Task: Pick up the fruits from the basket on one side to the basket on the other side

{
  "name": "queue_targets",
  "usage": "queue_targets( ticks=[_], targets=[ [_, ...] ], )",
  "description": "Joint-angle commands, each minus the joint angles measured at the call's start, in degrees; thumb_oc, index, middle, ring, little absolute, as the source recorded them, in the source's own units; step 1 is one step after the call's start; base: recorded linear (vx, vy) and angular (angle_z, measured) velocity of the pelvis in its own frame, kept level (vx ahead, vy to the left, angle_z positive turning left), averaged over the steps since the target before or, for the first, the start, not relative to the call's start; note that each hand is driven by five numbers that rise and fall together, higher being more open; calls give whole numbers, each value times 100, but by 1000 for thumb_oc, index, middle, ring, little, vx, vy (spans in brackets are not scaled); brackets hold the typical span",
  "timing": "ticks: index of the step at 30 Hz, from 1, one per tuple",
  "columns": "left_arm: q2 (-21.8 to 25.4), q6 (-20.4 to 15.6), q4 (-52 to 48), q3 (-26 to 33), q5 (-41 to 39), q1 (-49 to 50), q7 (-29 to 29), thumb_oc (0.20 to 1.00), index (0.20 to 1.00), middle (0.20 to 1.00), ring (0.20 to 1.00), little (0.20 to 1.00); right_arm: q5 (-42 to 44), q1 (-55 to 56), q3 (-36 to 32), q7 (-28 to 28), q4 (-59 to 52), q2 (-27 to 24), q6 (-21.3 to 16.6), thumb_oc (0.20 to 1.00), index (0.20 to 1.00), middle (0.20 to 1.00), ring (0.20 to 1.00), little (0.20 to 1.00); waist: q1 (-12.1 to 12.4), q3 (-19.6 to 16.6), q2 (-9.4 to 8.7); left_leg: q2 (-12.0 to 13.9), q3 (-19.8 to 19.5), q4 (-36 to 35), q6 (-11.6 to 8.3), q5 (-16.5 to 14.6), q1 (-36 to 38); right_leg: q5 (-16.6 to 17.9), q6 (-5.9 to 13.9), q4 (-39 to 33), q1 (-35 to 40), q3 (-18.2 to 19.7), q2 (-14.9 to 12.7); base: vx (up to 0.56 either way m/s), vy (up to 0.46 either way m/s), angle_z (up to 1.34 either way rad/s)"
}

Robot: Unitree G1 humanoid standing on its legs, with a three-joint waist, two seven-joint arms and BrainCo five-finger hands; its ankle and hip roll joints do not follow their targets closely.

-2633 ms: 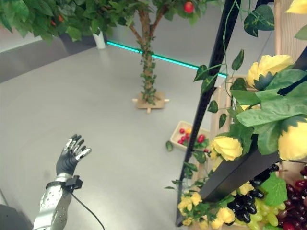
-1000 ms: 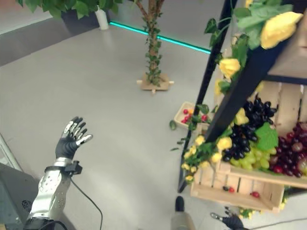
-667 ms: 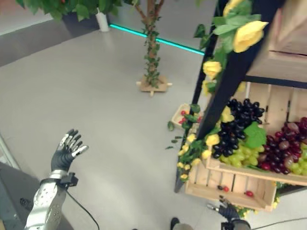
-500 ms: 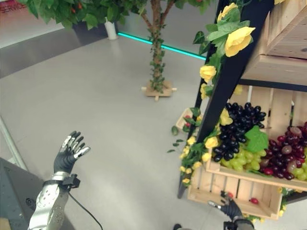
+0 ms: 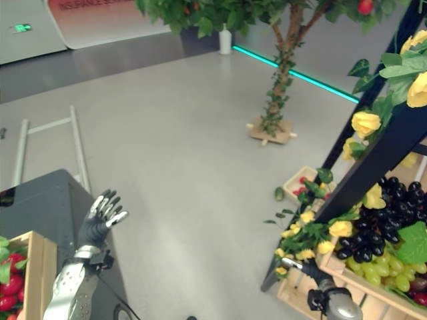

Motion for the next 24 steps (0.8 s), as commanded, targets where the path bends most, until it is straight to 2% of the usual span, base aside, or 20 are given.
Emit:
queue_targets(
  ticks=[1, 4, 5, 7, 9, 10, 16, 24],
  targets=[
    [375, -278, -359, 175, 13, -9, -86, 1000, 1000, 1000, 1000, 1000, 463, -784, -65, 276, -1305, -16, -683, 1000, 1000, 1000, 1000, 1000, 239, -11, -353, -293, 63, 479, -15, -250, -520, -307, 97, 27, -130, -190, 3, -78, -39, 67],
    [319, -309, -352, 244, -48, -29, -80, 1000, 1000, 1000, 1000, 1000, 513, -915, -135, 218, -1373, -2, -742, 1000, 1000, 1000, 1000, 1000, 333, 54, -291, -309, 45, 604, -134, -23, -836, -305, 58, -119, -18, -467, -18, -102, -39, 84],
    [315, -321, -344, 234, -49, -71, -57, 1000, 1000, 1000, 1000, 1000, 467, -974, -142, 147, -1381, -26, -768, 1000, 1000, 1000, 1000, 1000, 344, 123, -284, -284, 220, 725, -175, -4, -969, -328, 50, -109, 5, -526, -45, -142, 6, 59],
    [293, -353, -306, 236, -77, -187, -26, 1000, 1000, 1000, 1000, 1000, 430, -1192, -155, 23, -1355, -37, -789, 1000, 1000, 1000, 1000, 1000, 302, 162, -286, -124, 1070, 1024, -77, -95, -1134, -274, 59, -57, -45, -714, -151, -117, 23, 61],
    [245, -366, -292, 269, -83, -158, -12, 1000, 1000, 1000, 1000, 1000, 258, -1278, -128, -93, -1298, 2, -773, 1000, 1000, 1000, 1000, 1000, 319, 104, -290, -49, 1428, 1034, -11, -246, -1050, -308, 54, -49, -35, -780, -177, -22, 34, 31],
    [249, -391, -297, 296, -87, -134, 18, 1000, 1000, 1000, 1000, 1000, 226, -1276, -136, -145, -1285, 28, -787, 1000, 1000, 1000, 1000, 1000, 321, 89, -283, -21, 1447, 910, -22, -156, -1032, -332, 37, -53, -19, -783, -148, 31, 21, -3],
    [264, -376, -352, 510, -59, 4, 117, 1000, 1000, 1000, 1000, 1000, 222, -988, -406, -234, -1235, 246, -746, 1000, 1000, 1000, 1000, 1000, 229, -77, -367, -14, 1590, 333, 90, -86, -675, -349, 44, -78, 95, -819, -111, 54, 25, 7],
    [219, -345, -527, 969, 11, 199, 94, 1000, 1000, 1000, 1000, 1000, -58, -367, -1311, -295, -1066, 78, -643, 1000, 1000, 1000, 1000, 1000, -13, -182, -462, 15, 1866, 25, 166, -157, -365, -279, 120, -149, 68, -491, -74, 44, 21, -9]
  ],
)
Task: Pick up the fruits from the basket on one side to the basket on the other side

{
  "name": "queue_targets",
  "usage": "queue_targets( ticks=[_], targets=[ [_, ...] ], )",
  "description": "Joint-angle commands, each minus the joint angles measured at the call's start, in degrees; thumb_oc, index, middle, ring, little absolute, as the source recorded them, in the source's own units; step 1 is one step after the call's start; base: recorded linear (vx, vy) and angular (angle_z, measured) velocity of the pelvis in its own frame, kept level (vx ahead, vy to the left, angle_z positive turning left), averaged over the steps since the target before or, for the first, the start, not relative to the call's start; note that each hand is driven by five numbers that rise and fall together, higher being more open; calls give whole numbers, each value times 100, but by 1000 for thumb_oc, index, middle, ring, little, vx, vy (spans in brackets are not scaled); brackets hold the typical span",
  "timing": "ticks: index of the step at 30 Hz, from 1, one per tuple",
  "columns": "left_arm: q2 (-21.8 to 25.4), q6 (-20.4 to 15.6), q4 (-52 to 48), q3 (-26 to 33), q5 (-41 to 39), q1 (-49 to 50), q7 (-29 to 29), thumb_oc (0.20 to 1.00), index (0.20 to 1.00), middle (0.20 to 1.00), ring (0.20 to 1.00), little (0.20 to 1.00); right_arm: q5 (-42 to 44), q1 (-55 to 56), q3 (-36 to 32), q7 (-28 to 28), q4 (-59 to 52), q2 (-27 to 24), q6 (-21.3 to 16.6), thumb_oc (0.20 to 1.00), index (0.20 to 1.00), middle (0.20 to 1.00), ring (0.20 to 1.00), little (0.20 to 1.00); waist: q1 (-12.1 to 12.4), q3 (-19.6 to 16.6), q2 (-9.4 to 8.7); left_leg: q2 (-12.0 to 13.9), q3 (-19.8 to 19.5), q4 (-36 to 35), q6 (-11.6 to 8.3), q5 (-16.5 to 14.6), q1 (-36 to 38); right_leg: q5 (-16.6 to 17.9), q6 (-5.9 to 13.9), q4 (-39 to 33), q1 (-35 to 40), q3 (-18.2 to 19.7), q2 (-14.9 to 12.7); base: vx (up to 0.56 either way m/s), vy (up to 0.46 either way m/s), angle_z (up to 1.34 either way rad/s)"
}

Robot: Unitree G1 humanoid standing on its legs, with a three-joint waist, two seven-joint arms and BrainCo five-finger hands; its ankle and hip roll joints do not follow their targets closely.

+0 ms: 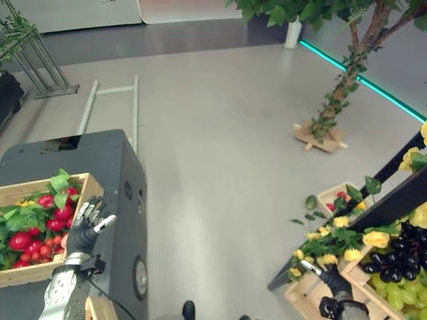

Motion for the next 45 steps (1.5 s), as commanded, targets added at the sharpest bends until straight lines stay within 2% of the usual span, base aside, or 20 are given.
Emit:
queue_targets(
  ticks=[1, 11, 21, 29, 30, 31, 33, 38, 45],
  targets=[
    [357, -284, -444, 324, 22, 19, -32, 1000, 1000, 1000, 1000, 1000, 26, -680, -718, 43, -842, -373, -717, 1000, 1000, 1000, 1000, 1000, -104, -254, -284, -94, 244, 14, -87, -205, -198, 61, 248, -958, 596, 397, 283, 44, 20, -31],
    [300, -226, -410, 408, 3, 58, -227, 1000, 1000, 1000, 1000, 1000, 139, -483, -1649, -189, -137, -580, -783, 1000, 1000, 1000, 1000, 1000, -416, -340, -233, -64, 539, -249, -38, -215, 80, 172, 330, -1007, 515, 836, 344, 30, 8, -25],
    [337, -203, -347, 315, -15, -82, -363, 1000, 1000, 1000, 1000, 1000, 210, -305, -2033, -169, 331, -843, -736, 1000, 1000, 1000, 1000, 1000, -700, -395, -148, -37, 742, -339, -23, -223, 205, 249, 362, -1034, 435, 1135, 391, 8, -1, -21],
    [304, -216, -419, 426, 68, 68, -463, 1000, 1000, 1000, 1000, 1000, 416, 319, -1960, 640, -414, -575, -459, 1000, 1000, 1000, 1000, 1000, -913, -369, -102, -45, 1010, -341, 20, -305, 303, 341, 412, -1052, 341, 1505, 416, -14, 24, -26],
    [280, -220, -458, 515, 41, 179, -519, 1000, 1000, 1000, 1000, 1000, 359, 618, -1867, 939, -728, -563, -347, 1000, 1000, 1000, 1000, 1000, -964, -339, -107, -44, 1067, -354, 18, -309, 315, 380, 431, -1064, 306, 1561, 411, -25, 22, -24],
    [281, -219, -463, 517, 39, 194, -523, 1000, 1000, 1000, 1000, 1000, 359, 639, -1869, 944, -752, -557, -332, 1000, 1000, 1000, 1000, 1000, -959, -350, -109, -44, 1075, -358, 18, -309, 317, 383, 432, -1066, 304, 1569, 412, -24, 42, -22],
    [307, -254, -538, 597, 51, 337, -630, 1000, 1000, 1000, 1000, 1000, 289, 1099, -1600, 1619, -1361, -723, -194, 1000, 1000, 1000, 1000, 1000, -966, -295, -134, -44, 1116, -371, 18, -339, 352, 384, 461, -1038, 289, 1628, 394, -25, 29, -14],
    [411, -307, -499, 440, 90, 338, -614, 1000, 1000, 1000, 1000, 1000, 496, 1174, -1169, 2027, -1753, -855, -127, 1000, 1000, 1000, 1000, 1000, -915, -298, -155, -69, 1080, -391, 19, -299, 321, 437, 474, -1033, 248, 1610, 367, -25, 29, -16],
    [508, -339, -452, 272, 136, 242, -491, 1000, 1000, 1000, 1000, 1000, 447, 1054, -621, 2129, -1930, -865, -116, 1000, 1000, 1000, 1000, 1000, -804, -312, -181, -120, 940, -464, 22, -263, 320, 453, 497, -1054, 298, 1467, 329, -6, 32, 5]
  ],
)
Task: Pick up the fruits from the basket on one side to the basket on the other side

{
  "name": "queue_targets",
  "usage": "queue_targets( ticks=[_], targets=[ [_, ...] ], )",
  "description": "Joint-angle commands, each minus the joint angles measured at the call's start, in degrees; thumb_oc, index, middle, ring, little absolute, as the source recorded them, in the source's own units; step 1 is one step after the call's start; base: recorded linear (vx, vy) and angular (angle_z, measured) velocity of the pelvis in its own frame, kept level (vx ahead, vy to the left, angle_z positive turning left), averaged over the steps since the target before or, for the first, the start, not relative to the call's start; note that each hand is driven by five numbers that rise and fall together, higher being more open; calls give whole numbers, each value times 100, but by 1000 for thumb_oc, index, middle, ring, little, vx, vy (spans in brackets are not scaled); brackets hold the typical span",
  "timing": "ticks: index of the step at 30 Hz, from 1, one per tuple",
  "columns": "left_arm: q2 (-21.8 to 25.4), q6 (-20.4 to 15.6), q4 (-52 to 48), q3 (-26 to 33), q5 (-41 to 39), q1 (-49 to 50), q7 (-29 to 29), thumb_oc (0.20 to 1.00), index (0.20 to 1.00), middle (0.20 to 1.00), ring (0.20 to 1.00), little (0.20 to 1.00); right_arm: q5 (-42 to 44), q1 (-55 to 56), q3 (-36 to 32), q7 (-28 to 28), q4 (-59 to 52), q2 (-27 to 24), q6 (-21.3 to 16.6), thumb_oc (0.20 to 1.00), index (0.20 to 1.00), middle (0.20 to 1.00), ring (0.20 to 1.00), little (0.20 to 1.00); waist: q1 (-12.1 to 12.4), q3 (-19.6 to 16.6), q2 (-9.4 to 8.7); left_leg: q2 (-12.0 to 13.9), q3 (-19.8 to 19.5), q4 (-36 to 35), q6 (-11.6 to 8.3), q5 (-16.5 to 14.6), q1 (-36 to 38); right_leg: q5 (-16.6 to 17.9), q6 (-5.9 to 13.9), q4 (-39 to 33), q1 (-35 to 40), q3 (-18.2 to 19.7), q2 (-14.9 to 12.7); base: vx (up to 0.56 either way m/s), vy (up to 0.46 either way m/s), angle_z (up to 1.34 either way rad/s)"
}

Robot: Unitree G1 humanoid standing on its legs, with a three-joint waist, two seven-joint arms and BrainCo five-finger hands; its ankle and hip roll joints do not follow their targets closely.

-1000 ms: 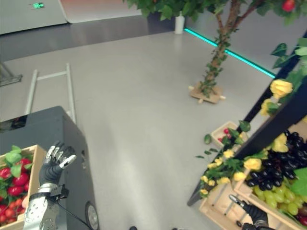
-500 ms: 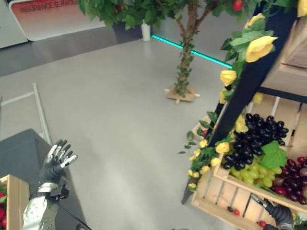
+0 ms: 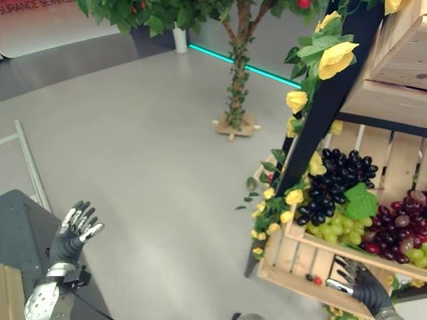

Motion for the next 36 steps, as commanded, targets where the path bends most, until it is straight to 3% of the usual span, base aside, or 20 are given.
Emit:
queue_targets(
  ticks=[1, 9, 22, 27, 36],
  targets=[
    [467, -376, -206, 10, 106, -149, 118, 1000, 1000, 1000, 1000, 1000, 250, -410, 345, 23, -243, 42, -228, 1000, 1000, 1000, 1000, 1000, 118, -150, -337, -320, -166, 123, 173, -114, -468, 173, 530, -687, 415, -166, -123, -6, 28, 9],
    [502, -411, -207, -53, 124, -214, 266, 1000, 1000, 1000, 1000, 1000, 208, -832, 1085, -29, -368, 141, -285, 1000, 1000, 1000, 1000, 1000, 352, -189, -356, -413, -387, 77, 200, -114, -480, 148, 543, -675, 484, -411, -197, 10, 26, 22],
    [478, -468, -249, 20, 128, -259, 462, 1000, 1000, 1000, 1000, 1000, 42, -1193, 1544, -154, -434, 220, -322, 1000, 1000, 1000, 1000, 1000, 556, -217, -331, -496, -532, 89, 198, -127, -526, 151, 585, -731, 585, -684, -296, 12, 24, 9],
    [448, -485, -264, -57, 87, -350, 537, 1000, 1000, 1000, 1000, 1000, -264, -1847, 2280, -262, -196, 281, -389, 1000, 1000, 1000, 1000, 1000, 727, -205, -352, -526, -578, 100, 241, -156, -518, 166, 621, -714, 587, -699, -344, 21, 26, -2],
    [448, -483, -386, -243, -7, -437, 678, 1000, 1000, 1000, 1000, 1000, -637, -2835, 2930, -864, 218, 599, -555, 1000, 1000, 1000, 1000, 1000, 1039, -164, -412, -617, -764, 425, 327, -347, -621, 60, 635, -464, 633, -852, -490, 48, 41, 0]
  ],
)
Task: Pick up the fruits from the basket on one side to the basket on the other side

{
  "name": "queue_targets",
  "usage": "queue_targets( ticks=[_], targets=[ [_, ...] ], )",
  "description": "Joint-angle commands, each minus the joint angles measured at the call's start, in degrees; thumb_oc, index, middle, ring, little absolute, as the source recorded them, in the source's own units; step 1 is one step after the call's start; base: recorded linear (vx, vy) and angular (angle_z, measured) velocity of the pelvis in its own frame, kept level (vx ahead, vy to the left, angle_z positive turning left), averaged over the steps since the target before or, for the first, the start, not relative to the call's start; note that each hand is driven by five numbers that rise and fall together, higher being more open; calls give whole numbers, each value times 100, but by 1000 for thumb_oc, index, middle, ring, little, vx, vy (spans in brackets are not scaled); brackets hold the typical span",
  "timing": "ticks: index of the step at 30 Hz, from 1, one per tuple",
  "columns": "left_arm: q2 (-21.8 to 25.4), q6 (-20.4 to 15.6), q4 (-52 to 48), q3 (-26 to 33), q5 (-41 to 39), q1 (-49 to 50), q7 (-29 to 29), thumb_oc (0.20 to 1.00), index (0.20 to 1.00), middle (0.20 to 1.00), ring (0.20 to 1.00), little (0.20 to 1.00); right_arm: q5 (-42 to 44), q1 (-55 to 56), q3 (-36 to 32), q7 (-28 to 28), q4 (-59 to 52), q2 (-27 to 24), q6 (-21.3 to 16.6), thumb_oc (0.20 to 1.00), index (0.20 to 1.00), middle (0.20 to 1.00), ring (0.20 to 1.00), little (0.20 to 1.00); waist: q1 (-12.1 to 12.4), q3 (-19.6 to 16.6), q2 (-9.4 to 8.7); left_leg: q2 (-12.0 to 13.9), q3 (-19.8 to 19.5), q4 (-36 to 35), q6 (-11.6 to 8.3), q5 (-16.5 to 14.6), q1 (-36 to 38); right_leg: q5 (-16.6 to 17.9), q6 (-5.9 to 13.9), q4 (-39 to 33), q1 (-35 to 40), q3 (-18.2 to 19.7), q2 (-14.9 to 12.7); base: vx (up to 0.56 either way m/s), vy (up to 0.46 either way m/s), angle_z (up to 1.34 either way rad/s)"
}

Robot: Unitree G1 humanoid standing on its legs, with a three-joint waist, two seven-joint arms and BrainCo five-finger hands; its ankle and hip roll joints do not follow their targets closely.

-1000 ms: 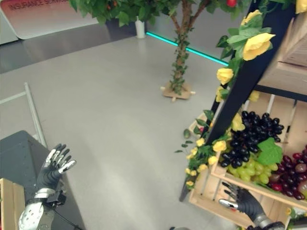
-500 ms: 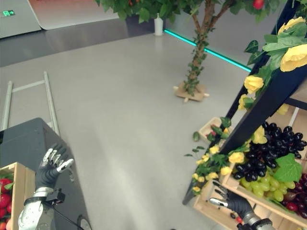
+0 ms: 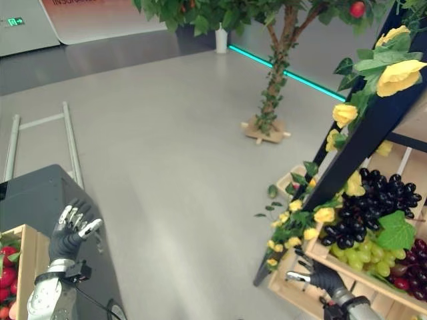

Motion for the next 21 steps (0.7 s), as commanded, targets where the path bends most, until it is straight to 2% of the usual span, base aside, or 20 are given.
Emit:
queue_targets(
  ticks=[1, 10, 11, 13, 17, 19, 21],
  targets=[
    [467, -435, -392, -41, -8, -275, 83, 1000, 1000, 1000, 1000, 1000, -86, -1892, 1209, 107, -275, 743, -630, 1000, 1000, 1000, 1000, 1000, 647, -176, -321, -612, -103, 321, 329, -383, -405, -89, 562, -60, 270, -98, -443, 36, 42, 13],
    [403, -406, -503, 225, 43, -58, 180, 1000, 1000, 1000, 1000, 1000, 266, -1286, 698, 250, -749, 738, -473, 1000, 1000, 1000, 1000, 1000, 615, -225, -362, -628, -59, 286, 312, -421, -378, -104, 591, -69, 320, -206, -491, 22, 27, 7],
    [346, -399, -535, 407, 53, 42, 208, 1000, 1000, 1000, 1000, 1000, 377, -805, 150, 264, -891, 649, -431, 1000, 1000, 1000, 1000, 1000, 535, -214, -396, -602, 4, 260, 296, -440, -317, -115, 582, -52, 321, -171, -483, 0, 0, 0],
    [306, -409, -556, 537, 52, 110, 204, 1000, 1000, 1000, 1000, 1000, 511, -515, -265, 327, -1021, 589, -413, 1000, 1000, 1000, 1000, 1000, 450, -218, -422, -580, 46, 243, 288, -440, -304, -108, 575, -50, 309, -131, -463, 15, -18, 8],
    [246, -409, -630, 725, 27, 245, 124, 1000, 1000, 1000, 1000, 1000, 846, 83, -981, 557, -1165, 517, -314, 1000, 1000, 1000, 1000, 1000, 311, -200, -455, -521, 154, 198, 261, -439, -232, -115, 558, -69, 303, -47, -410, 5, -33, 2],
    [249, -409, -665, 835, 23, 322, 54, 1000, 1000, 1000, 1000, 1000, 950, 378, -1398, 532, -884, 554, -316, 1000, 1000, 1000, 1000, 1000, 201, -191, -471, -477, 234, 175, 242, -438, -190, -94, 561, -83, 288, 26, -383, 0, -21, 1],
    [224, -396, -666, 859, 28, 324, 35, 1000, 1000, 1000, 1000, 1000, 892, 469, -1544, 529, -828, 580, -317, 1000, 1000, 1000, 1000, 1000, 173, -188, -472, -447, 278, 162, 233, -429, -168, -89, 563, -84, 280, 63, -365, -6, -31, -8]
  ],
)
